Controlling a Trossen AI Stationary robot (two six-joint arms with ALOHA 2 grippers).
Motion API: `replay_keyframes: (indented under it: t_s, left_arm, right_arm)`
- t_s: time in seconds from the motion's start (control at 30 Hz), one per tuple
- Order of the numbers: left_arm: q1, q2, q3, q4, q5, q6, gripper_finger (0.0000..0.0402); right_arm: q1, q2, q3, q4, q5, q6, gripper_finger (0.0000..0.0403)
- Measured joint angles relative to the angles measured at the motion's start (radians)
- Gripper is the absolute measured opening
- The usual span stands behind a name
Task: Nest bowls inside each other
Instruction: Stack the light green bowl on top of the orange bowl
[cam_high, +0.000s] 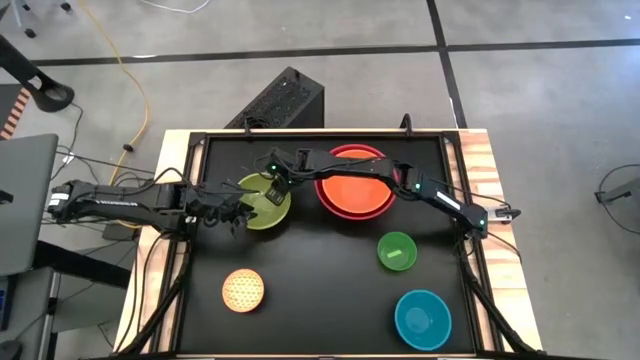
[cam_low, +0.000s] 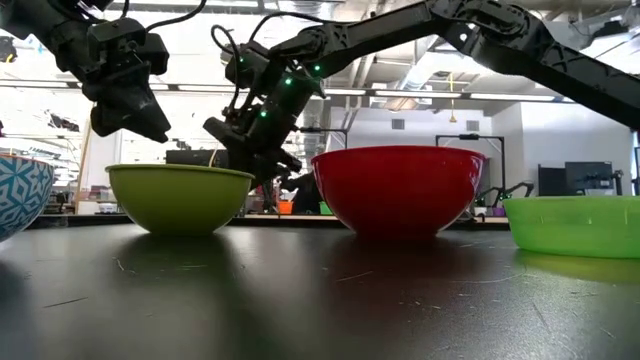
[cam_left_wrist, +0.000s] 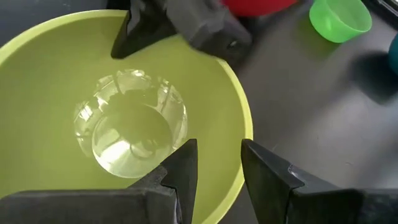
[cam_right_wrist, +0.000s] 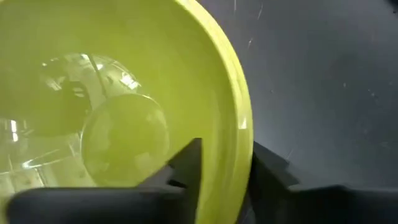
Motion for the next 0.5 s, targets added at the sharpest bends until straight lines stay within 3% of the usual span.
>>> replay_keyframes:
  t_s: [0.13, 0.2, 0.5]
  left_arm:
    - [0.000, 0.000, 0.000, 0.000, -0.010, 0.005, 0.0112]
    - [0.000, 0.000, 0.000, 0.000, -0.010, 0.012, 0.0112]
    - [0.000, 0.000, 0.000, 0.001, -0.006, 0.055, 0.0112]
  right_arm:
    - [-0.004, -0.003, 0.000, 0.007, -0.001, 0.000, 0.0059]
    - [-0.010, -0.007, 0.014, 0.016, -0.055, 0.001, 0.0022]
    - [-0.111, -0.059, 0.016, 0.019, -0.080, 0.121, 0.0017]
